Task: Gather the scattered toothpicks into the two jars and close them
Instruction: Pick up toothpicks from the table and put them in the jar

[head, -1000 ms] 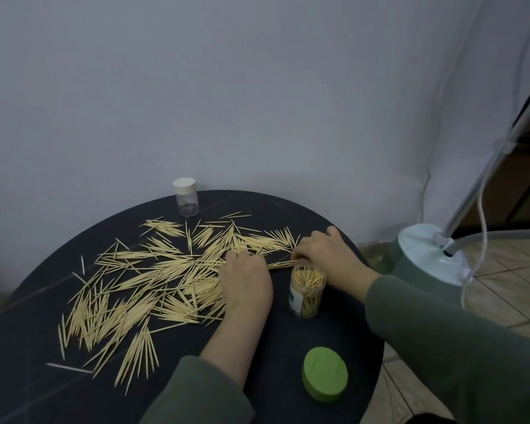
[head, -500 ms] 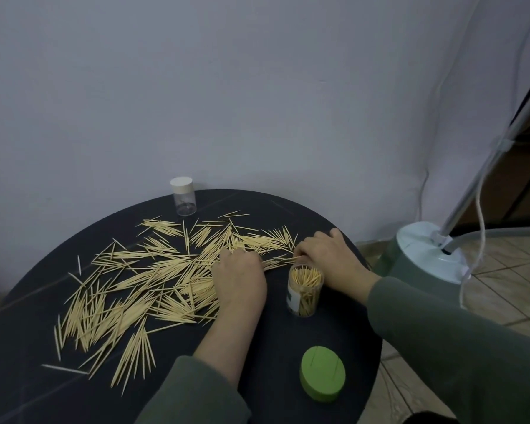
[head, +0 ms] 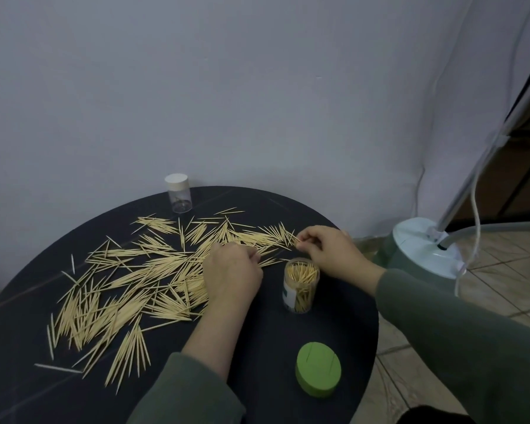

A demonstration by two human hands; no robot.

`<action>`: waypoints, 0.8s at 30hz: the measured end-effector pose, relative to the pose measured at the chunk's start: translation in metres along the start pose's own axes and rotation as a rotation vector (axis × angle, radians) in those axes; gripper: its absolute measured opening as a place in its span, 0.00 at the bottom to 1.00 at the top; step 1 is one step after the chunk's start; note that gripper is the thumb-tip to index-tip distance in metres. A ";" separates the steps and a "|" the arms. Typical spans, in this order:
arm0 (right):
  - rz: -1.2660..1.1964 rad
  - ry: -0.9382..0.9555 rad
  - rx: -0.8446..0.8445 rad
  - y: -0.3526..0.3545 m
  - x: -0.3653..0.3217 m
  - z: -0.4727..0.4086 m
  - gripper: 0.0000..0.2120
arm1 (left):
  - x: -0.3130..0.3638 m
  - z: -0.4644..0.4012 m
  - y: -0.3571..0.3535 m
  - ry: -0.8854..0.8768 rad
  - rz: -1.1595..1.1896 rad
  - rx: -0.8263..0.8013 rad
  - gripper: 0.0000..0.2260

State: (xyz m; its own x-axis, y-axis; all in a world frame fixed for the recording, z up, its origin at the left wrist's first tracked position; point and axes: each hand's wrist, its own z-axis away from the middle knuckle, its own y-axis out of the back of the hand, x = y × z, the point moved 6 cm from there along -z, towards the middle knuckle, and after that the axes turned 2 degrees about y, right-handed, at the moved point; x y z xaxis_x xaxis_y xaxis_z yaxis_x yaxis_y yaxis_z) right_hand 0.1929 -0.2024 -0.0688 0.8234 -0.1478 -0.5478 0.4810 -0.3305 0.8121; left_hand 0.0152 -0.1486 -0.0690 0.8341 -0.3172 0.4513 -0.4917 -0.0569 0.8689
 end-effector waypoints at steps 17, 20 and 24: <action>-0.435 -0.019 0.080 0.020 -0.022 0.006 0.03 | -0.007 -0.008 -0.003 0.002 0.476 0.003 0.10; -0.603 -0.005 0.165 0.029 -0.029 0.010 0.06 | 0.000 -0.004 0.000 0.019 0.871 -0.092 0.11; -0.757 0.012 0.178 0.032 -0.037 0.019 0.07 | 0.019 0.008 0.004 -0.002 1.176 -0.226 0.10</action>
State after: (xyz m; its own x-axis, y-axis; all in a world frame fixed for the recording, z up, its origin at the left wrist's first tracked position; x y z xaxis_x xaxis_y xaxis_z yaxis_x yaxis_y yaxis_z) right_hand 0.1717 -0.2254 -0.0268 0.2939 0.1873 -0.9373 0.8590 -0.4819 0.1730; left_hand 0.0273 -0.1623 -0.0581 -0.0974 -0.0648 0.9931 -0.8980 0.4360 -0.0596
